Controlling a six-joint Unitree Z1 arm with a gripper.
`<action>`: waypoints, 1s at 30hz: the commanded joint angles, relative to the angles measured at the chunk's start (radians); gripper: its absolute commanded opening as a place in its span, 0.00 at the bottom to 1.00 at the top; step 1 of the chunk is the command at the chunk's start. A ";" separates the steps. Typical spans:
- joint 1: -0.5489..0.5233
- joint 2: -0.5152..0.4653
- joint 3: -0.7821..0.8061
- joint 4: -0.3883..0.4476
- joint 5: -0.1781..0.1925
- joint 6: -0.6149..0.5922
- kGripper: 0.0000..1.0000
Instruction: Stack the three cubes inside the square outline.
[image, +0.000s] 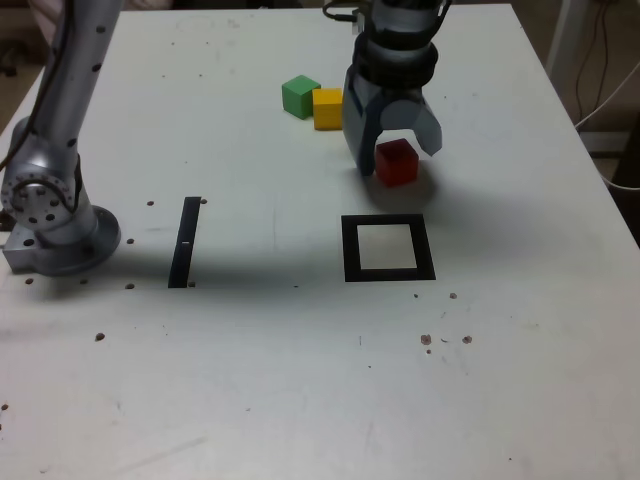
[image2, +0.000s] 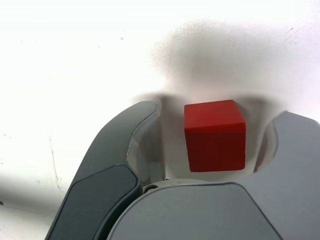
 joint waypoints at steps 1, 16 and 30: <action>0.002 0.010 -0.006 0.010 -0.003 0.001 0.51; 0.010 0.018 -0.013 0.001 -0.006 0.001 0.35; -0.009 -0.022 -0.038 0.061 -0.002 0.021 0.27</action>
